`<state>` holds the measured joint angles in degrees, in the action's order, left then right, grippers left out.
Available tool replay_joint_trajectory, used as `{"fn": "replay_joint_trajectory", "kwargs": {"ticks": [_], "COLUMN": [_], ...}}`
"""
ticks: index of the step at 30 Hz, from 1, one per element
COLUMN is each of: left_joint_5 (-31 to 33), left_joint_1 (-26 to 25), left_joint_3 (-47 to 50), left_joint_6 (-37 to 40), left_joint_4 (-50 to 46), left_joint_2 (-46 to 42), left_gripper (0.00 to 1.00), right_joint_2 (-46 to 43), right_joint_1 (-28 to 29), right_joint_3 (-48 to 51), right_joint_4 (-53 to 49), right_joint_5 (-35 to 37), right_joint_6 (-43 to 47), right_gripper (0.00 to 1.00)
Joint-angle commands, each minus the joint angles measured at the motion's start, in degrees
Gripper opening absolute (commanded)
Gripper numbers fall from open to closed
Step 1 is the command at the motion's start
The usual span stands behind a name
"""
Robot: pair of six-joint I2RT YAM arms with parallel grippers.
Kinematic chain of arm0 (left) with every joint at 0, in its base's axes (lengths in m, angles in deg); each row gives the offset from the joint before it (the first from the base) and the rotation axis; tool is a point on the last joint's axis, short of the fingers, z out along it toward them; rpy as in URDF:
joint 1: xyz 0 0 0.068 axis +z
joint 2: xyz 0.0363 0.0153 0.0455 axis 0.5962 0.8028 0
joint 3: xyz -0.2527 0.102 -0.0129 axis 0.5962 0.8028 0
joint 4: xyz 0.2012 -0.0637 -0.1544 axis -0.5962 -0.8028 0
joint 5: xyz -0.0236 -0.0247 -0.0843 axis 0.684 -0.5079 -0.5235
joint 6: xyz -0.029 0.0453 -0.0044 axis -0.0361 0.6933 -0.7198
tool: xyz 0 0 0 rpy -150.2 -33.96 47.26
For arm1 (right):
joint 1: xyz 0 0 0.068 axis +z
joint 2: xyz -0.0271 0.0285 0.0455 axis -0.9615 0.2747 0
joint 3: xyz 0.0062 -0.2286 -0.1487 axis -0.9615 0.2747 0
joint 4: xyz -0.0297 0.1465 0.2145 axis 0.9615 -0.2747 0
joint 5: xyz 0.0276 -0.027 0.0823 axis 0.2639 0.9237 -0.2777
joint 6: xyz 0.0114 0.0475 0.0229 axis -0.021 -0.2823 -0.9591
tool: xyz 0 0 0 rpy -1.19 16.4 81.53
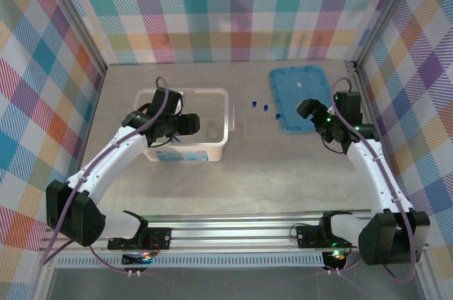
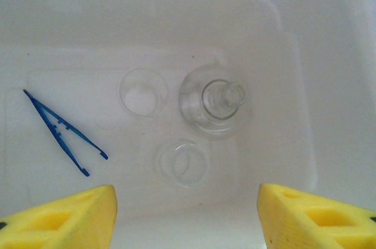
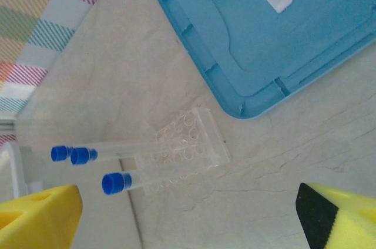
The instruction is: Organize the chemistry lab equipment
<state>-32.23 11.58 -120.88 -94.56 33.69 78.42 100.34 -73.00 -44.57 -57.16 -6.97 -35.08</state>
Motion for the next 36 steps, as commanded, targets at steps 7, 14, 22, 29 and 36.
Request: {"fn": "replay_joint_trajectory", "kwargs": {"ticks": [7, 14, 22, 29, 36], "left_joint_5": [0.7, 1.3, 2.4, 1.6, 0.8], "left_joint_1": [0.0, -0.1, -0.1, -0.1, -0.1], "left_joint_3": [1.8, 2.0, 4.1, 4.3, 6.3], "left_joint_6": [-0.7, 0.3, 0.9, 2.0, 2.8], "left_joint_4": [2.0, 0.8, 2.1, 1.4, 1.8], "left_joint_2": [-7.5, -9.8, -13.6, -14.2, -15.8], "left_gripper": [0.65, 0.65, 0.67, 0.67, 0.69], "right_joint_2": [4.2, 8.0, 15.0, 21.2, 25.9], "right_joint_1": [-4.5, -4.9, -5.5, -6.0, -6.3], "right_joint_3": [8.8, 14.5, 17.4, 16.2, 13.0], "right_joint_4": [17.1, 28.0, 36.0, 40.1, 39.8], "right_joint_5": [-9.0, -7.3, -6.5, -6.2, -5.6], "right_joint_6": [-14.7, -23.1, -28.2, -29.9, -29.4], "right_gripper": [0.94, 0.93, 0.93, 0.93, 0.92]}}
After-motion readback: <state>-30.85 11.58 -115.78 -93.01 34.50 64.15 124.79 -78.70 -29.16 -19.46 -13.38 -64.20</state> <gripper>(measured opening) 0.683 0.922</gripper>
